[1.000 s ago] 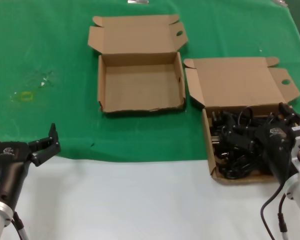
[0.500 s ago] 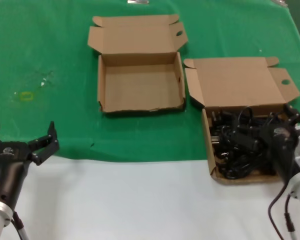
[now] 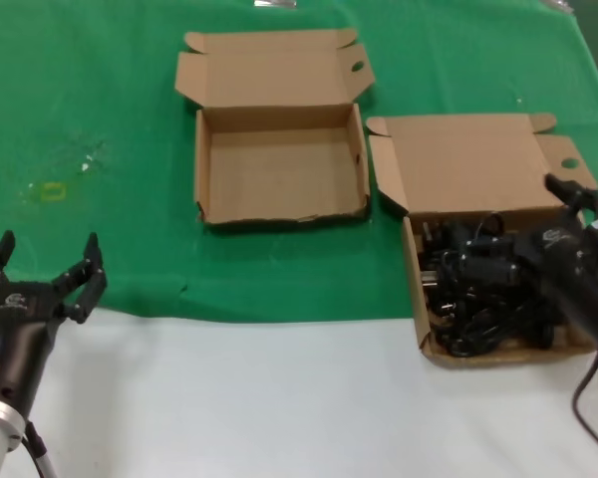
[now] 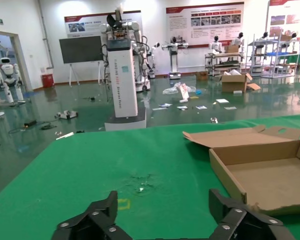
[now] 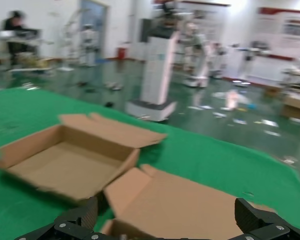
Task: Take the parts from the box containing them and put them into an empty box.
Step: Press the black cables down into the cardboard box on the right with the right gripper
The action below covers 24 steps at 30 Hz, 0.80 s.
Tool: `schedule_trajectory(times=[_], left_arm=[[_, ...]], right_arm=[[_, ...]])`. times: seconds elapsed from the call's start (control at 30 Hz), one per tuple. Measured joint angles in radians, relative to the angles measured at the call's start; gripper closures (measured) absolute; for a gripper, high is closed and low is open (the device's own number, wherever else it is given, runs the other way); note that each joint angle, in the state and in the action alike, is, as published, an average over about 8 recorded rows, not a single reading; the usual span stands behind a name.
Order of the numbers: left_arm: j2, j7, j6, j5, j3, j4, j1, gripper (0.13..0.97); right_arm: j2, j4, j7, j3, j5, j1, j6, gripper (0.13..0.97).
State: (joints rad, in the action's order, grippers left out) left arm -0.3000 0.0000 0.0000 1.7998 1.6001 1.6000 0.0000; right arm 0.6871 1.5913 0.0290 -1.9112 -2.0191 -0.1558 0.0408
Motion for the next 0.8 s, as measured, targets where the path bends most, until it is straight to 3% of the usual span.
schedule_trajectory(times=[0.07,0.4,0.63,0.8], left_arm=[[0.0,0.0,0.0,0.0,0.0,0.0,0.0,0.363],[0.0,0.0,0.0,0.0,0.0,0.0,0.0,0.604],[0.0,0.0,0.0,0.0,0.0,0.0,0.0,0.776],[0.0,0.0,0.0,0.0,0.0,0.0,0.0,0.838]], right_arm=[[0.059,0.001,0.025,-0.041,-0.001,-0.031,-0.034,0.129],[0.24,-0.048,0.109,-0.152,0.131,-0.197,-0.316,0.129],[0.269,-0.129,0.03,-0.152,0.219,-0.318,-0.563,0.129],[0.261,-0.208,-0.067,-0.154,0.262,-0.415,-0.736,0.129]])
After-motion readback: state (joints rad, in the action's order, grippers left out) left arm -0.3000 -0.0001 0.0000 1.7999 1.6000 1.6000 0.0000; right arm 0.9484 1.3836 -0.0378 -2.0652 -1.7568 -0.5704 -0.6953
